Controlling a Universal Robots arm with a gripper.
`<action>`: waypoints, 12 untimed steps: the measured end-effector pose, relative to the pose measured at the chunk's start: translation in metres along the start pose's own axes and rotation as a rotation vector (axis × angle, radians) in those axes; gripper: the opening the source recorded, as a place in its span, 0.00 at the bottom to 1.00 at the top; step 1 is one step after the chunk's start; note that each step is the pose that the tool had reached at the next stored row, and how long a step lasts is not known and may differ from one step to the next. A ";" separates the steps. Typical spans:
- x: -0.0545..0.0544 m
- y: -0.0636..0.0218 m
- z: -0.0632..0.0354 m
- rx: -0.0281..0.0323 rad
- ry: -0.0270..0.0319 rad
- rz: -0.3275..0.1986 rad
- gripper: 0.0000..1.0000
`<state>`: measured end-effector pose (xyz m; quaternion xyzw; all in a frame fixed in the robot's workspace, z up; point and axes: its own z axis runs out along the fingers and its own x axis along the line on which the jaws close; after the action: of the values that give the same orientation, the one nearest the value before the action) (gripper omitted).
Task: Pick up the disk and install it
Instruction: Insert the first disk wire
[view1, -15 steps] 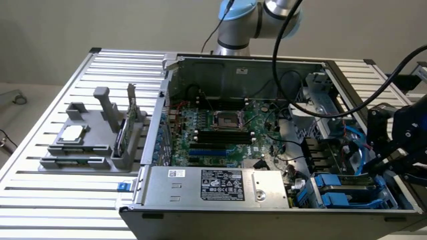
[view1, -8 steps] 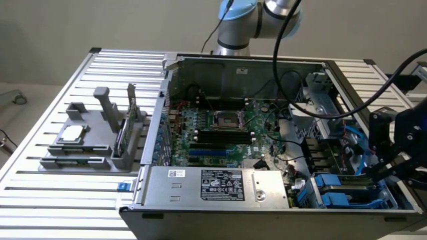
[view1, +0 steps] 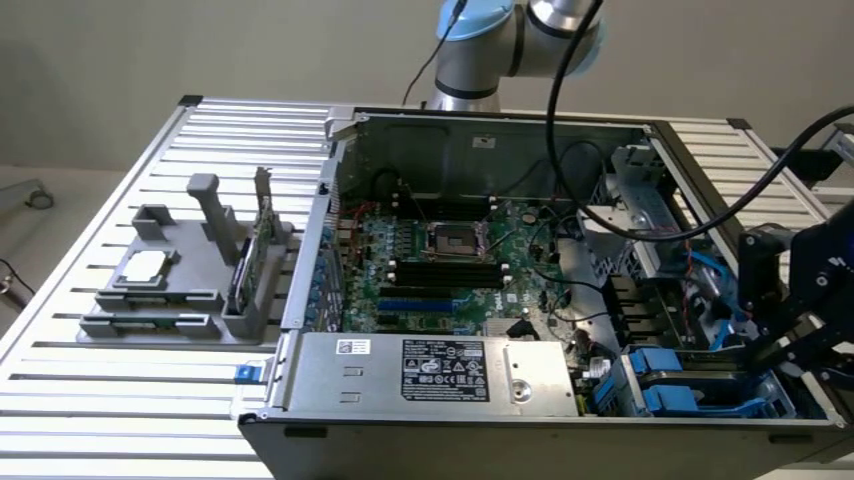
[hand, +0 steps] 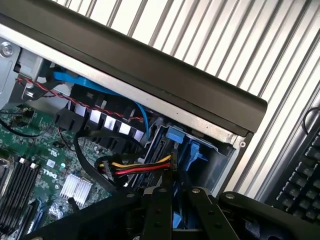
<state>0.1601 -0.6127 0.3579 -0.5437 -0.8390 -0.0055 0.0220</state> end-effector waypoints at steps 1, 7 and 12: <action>0.000 0.0000 -0.0001 0.0088 0.0014 0.001 0.16; 0.000 -0.0005 0.0004 0.0653 0.0170 0.007 0.16; 0.000 -0.0009 0.0005 0.1010 0.0326 0.014 0.16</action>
<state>0.1591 -0.6126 0.3574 -0.5477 -0.8338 0.0281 0.0631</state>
